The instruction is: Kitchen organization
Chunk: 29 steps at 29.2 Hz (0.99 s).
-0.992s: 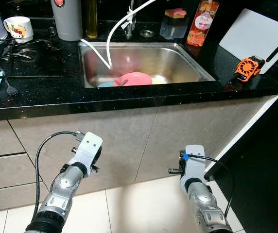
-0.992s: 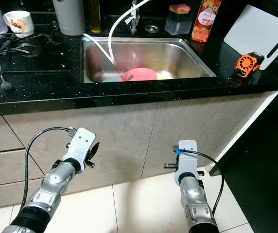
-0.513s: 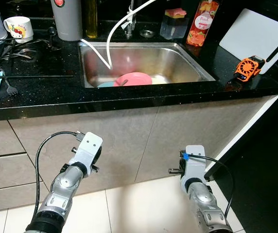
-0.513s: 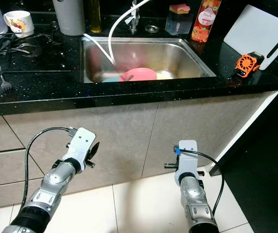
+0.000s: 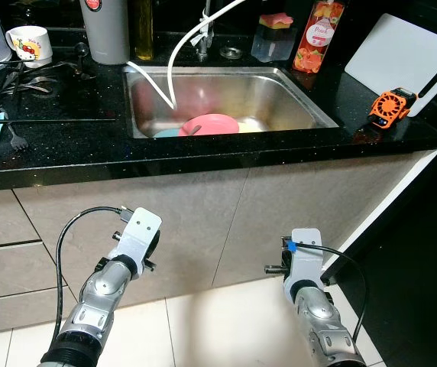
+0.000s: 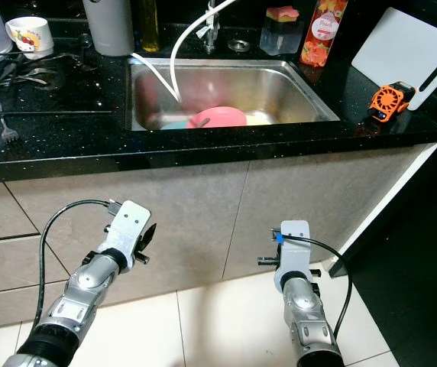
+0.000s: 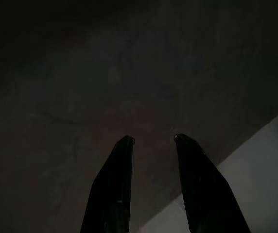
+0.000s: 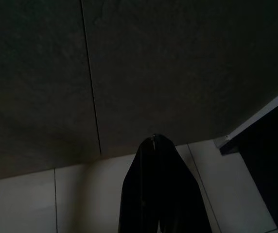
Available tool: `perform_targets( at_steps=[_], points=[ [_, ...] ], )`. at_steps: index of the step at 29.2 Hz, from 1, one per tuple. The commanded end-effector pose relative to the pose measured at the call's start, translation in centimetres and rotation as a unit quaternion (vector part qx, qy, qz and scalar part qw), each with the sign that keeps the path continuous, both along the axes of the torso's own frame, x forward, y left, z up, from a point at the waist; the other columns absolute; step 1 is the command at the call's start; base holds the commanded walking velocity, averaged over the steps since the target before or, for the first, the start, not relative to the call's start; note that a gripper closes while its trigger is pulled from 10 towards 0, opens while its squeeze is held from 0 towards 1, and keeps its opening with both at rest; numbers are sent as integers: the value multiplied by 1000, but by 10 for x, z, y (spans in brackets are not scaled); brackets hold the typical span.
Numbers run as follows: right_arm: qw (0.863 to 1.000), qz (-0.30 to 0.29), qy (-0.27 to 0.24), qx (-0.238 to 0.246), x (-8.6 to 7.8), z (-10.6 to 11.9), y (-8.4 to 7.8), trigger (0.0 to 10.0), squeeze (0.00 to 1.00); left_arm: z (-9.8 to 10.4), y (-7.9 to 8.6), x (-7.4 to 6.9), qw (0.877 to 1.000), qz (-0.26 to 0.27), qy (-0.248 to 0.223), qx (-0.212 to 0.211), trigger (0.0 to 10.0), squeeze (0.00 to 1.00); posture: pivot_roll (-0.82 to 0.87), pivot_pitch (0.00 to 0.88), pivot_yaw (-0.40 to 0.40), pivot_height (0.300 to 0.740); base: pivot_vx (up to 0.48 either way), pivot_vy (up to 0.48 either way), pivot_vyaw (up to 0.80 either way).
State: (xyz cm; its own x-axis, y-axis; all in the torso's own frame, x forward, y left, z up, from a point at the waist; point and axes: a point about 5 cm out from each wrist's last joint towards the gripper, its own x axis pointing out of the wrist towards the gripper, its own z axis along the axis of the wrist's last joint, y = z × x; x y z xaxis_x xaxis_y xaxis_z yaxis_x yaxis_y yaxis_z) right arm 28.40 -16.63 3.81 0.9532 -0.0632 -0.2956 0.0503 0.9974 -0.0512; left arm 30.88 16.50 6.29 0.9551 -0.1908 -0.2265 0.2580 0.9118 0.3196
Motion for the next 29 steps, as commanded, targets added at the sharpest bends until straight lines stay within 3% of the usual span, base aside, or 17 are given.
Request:
perform_targets(
  at_steps=[1,3,6,12,17,27,29],
  points=[
    [1000,-1,10,-4,-2,-4,-2,10000,0,-7,6,-3,999,18,32,16,10000,0,135,44,-97,740,0,0,0],
    [1000,1,11,-6,-3,-5,-1,10000,0,-13,10,-7,997,23,70,23,10000,0,135,44,-97,740,0,0,0],
    [1000,5,7,-9,-3,-4,-1,10000,0,-15,13,-15,996,17,88,29,10000,0,139,42,-98,740,0,0,0],
    [999,31,-6,-27,-5,1,5,10000,0,-7,14,-20,998,8,45,34,10000,0,145,40,-102,740,0,0,0],
    [998,43,-28,-24,-6,12,8,10000,0,13,10,-24,999,-11,-31,35,10000,0,135,38,-100,740,0,0,0],
    [996,58,-63,-17,-25,29,11,10000,0,26,10,-42,998,-31,-49,35,10000,0,132,49,-103,740,0,0,0],
    [996,49,-77,-17,-29,34,10,10000,0,22,13,-43,999,-14,-44,14,10000,0,124,55,-105,740,0,0,0]
  ],
)
